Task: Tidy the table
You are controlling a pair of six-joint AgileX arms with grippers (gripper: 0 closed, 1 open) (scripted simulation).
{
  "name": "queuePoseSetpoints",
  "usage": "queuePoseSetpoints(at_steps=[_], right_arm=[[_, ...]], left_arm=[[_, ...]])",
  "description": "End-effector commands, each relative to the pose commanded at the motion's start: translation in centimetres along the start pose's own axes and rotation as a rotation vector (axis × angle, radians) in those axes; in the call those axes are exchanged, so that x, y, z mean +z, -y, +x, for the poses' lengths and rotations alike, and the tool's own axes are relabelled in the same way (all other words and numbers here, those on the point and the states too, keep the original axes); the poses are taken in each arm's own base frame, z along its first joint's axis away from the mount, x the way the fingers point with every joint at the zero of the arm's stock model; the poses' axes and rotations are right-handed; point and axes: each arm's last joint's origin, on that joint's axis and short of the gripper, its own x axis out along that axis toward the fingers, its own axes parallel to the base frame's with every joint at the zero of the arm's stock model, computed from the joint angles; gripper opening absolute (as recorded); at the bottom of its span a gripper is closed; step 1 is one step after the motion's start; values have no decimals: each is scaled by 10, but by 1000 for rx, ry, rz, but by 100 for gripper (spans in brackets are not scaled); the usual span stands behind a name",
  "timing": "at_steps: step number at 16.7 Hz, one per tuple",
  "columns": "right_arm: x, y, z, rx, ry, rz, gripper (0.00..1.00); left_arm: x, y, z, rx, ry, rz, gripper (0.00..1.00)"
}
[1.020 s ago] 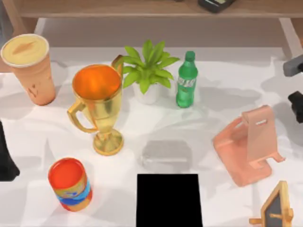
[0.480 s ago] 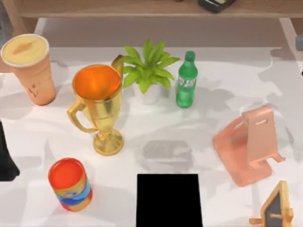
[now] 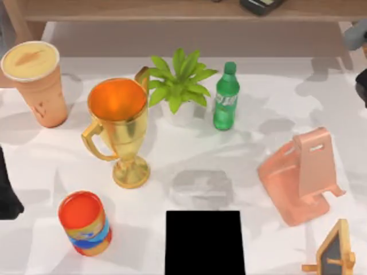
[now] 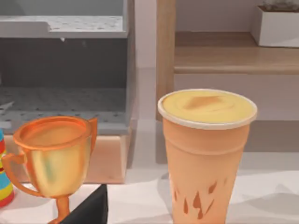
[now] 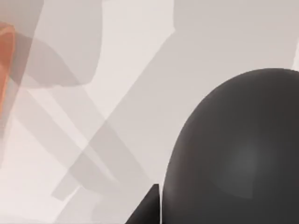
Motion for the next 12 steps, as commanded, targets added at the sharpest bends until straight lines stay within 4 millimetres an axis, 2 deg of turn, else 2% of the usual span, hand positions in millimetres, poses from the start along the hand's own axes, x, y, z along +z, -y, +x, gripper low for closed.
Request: queuePoseSetpoints(at_steps=[3, 7, 10, 12], right_arm=[[19, -34, -31, -64, 74, -232, 0], [41, -98, -62, -131, 164, -649, 0], [54, -154, -62, -143, 193, -1034, 0], [61, -192, -47, -122, 181, -1314, 0]], left_arm=[[0, 0, 0, 0, 0, 0, 100], [0, 0, 0, 0, 0, 0, 100], [0, 0, 0, 0, 0, 0, 100], [0, 0, 0, 0, 0, 0, 100]])
